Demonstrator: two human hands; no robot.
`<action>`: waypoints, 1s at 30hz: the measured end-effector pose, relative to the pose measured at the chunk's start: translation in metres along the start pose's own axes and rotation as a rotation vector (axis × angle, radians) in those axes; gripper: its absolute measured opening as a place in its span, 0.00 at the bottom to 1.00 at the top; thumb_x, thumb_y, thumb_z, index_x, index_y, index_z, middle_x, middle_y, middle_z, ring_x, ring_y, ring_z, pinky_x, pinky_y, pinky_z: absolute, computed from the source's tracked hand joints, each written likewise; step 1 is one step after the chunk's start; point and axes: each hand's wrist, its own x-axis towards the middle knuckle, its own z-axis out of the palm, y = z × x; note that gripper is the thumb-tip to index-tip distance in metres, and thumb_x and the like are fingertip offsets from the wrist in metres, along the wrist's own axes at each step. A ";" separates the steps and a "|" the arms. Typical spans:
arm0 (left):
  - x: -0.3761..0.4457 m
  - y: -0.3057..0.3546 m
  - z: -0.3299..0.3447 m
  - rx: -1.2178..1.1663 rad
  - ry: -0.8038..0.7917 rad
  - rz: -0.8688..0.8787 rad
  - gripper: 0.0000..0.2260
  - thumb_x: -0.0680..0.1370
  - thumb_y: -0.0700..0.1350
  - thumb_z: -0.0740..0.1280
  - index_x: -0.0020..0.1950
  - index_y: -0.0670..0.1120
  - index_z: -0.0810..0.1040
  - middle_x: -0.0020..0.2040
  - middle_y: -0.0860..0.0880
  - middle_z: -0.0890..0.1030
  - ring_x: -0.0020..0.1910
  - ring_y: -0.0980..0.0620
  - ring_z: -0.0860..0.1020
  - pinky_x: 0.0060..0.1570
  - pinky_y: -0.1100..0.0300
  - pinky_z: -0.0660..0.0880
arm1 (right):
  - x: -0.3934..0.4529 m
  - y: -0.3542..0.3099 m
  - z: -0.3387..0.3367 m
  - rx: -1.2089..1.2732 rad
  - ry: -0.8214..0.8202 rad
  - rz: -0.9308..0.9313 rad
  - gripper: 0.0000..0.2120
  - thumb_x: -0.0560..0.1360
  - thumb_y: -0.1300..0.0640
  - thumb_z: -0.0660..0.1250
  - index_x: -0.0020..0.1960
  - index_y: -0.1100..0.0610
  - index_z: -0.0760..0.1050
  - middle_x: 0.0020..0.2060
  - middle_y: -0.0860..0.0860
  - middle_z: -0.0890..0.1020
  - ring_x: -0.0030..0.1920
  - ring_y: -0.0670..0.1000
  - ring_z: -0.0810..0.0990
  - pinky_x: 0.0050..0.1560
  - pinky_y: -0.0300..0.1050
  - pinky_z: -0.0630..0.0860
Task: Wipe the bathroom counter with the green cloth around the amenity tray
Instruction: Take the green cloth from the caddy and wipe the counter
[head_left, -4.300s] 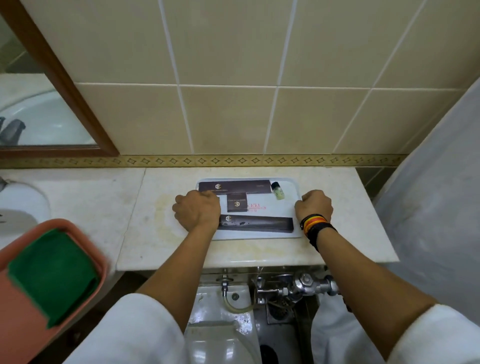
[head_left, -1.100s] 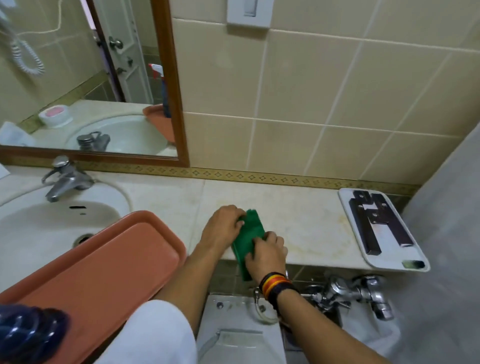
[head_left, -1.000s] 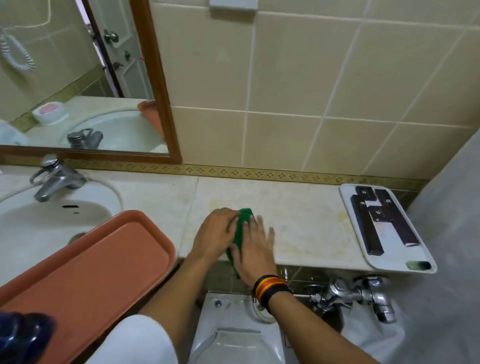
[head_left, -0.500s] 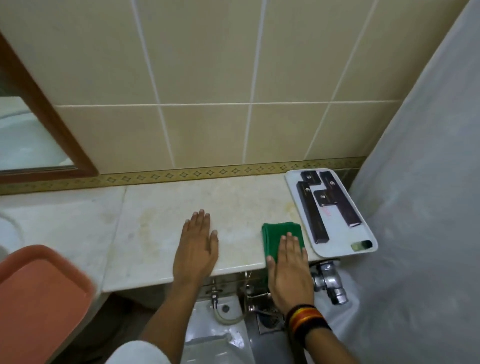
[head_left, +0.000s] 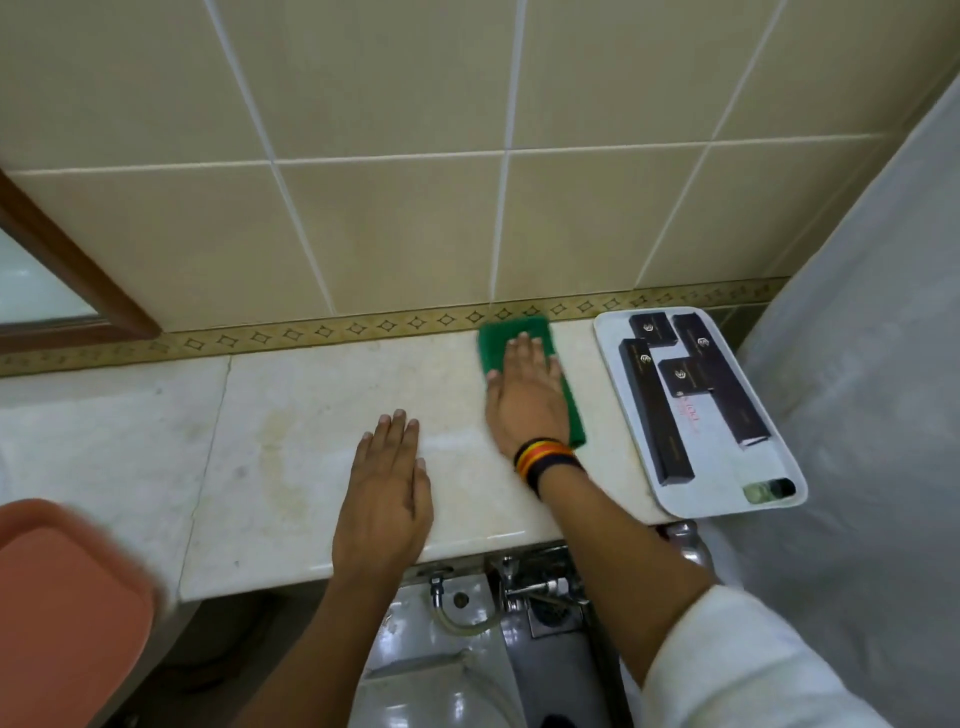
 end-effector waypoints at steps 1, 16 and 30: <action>0.000 0.002 -0.001 -0.013 0.002 -0.001 0.25 0.85 0.48 0.51 0.82 0.42 0.64 0.83 0.45 0.63 0.84 0.49 0.59 0.83 0.49 0.54 | -0.014 -0.015 0.005 0.021 -0.009 -0.051 0.30 0.84 0.48 0.44 0.83 0.62 0.52 0.82 0.58 0.56 0.83 0.57 0.54 0.81 0.57 0.50; 0.061 0.099 0.039 0.095 -0.032 -0.042 0.29 0.86 0.52 0.46 0.85 0.39 0.51 0.85 0.40 0.54 0.85 0.44 0.51 0.84 0.46 0.47 | -0.048 0.045 0.002 0.559 0.215 0.166 0.29 0.85 0.43 0.45 0.79 0.56 0.66 0.79 0.54 0.68 0.80 0.53 0.62 0.80 0.45 0.50; 0.042 -0.171 -0.107 0.246 0.127 -0.640 0.28 0.87 0.51 0.46 0.84 0.37 0.51 0.85 0.39 0.55 0.85 0.40 0.53 0.83 0.43 0.50 | -0.044 0.042 0.007 0.464 0.206 0.075 0.28 0.86 0.45 0.46 0.75 0.61 0.70 0.77 0.58 0.69 0.81 0.55 0.60 0.82 0.51 0.49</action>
